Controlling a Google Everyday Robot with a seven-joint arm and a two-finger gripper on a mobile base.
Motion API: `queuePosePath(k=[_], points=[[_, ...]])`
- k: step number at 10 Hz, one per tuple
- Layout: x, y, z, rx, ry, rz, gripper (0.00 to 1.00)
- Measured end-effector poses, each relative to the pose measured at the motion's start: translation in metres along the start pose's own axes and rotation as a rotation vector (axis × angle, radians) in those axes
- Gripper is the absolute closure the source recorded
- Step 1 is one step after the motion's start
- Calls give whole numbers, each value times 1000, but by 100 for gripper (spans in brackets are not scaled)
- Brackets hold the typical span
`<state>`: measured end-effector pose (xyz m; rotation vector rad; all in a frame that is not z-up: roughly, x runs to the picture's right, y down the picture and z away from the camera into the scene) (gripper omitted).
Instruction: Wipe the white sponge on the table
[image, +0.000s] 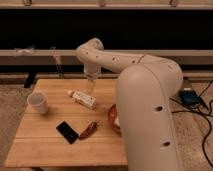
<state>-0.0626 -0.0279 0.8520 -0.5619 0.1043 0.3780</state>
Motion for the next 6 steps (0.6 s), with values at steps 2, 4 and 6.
queuePosePath(k=[2, 4, 6], points=[[0, 0, 0, 0, 0, 0, 20], [0, 0, 0, 0, -1, 0, 20], [9, 3, -1, -2, 11, 33, 20]])
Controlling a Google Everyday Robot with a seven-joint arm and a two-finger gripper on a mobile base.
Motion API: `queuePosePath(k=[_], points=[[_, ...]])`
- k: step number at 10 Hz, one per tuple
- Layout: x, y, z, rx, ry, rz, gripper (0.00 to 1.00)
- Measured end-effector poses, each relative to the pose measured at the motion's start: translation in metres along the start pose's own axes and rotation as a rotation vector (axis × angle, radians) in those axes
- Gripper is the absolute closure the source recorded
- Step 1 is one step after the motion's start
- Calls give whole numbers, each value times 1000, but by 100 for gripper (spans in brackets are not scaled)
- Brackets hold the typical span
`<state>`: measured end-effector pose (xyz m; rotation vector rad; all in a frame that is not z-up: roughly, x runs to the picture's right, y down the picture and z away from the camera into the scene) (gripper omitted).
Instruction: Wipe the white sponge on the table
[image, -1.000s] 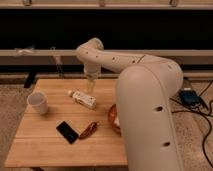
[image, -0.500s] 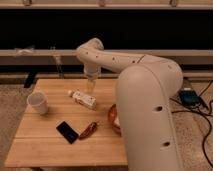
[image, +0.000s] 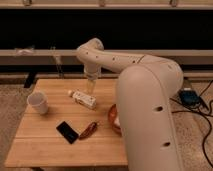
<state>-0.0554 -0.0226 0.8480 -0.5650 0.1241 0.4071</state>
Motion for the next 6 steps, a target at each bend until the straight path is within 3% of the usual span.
queuePosePath(k=[6], points=[[83, 45, 1, 1, 80, 188, 20]])
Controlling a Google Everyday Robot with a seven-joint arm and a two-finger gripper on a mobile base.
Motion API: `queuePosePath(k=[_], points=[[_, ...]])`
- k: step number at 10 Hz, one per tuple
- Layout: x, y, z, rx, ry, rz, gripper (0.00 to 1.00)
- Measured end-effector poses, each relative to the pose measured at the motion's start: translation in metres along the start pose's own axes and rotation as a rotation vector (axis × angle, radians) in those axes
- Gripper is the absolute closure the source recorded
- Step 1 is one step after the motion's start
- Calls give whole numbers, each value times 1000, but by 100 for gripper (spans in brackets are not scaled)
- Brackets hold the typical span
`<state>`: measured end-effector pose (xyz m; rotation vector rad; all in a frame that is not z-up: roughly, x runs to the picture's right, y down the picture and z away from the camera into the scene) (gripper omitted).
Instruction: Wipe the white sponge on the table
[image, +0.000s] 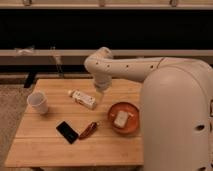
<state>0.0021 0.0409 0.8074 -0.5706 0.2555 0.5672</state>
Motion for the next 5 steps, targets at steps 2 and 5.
queuePosePath(k=[2, 5], points=[[23, 10, 12, -17, 36, 72, 20], [61, 14, 30, -48, 84, 181, 20]])
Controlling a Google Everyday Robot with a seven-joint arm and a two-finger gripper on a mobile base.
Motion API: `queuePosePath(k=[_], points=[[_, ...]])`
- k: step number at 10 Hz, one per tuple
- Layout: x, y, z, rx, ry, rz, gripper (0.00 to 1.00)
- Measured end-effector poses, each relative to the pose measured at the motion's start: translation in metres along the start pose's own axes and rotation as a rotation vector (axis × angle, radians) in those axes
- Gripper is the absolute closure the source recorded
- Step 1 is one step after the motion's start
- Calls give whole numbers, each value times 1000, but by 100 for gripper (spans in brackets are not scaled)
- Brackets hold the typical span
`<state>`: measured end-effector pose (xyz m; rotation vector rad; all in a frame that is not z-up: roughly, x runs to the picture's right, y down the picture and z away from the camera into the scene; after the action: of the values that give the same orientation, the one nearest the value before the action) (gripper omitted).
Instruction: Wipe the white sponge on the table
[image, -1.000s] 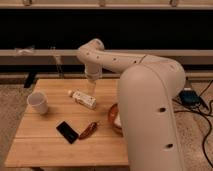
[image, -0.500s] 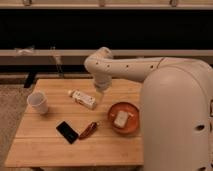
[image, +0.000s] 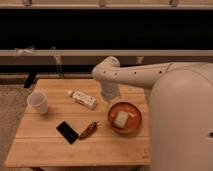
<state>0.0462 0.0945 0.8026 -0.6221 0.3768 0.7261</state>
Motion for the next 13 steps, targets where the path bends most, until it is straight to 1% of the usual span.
queuePosePath(k=[1, 2, 5, 7, 9, 11, 13], points=[[7, -4, 4, -2, 7, 21, 20], [19, -9, 13, -20, 13, 65, 20], [34, -20, 26, -38, 12, 121, 20], [36, -21, 32, -43, 8, 145, 20], [43, -24, 44, -50, 15, 173, 20], [43, -25, 54, -55, 19, 181, 20], [46, -27, 69, -74, 31, 199, 20]])
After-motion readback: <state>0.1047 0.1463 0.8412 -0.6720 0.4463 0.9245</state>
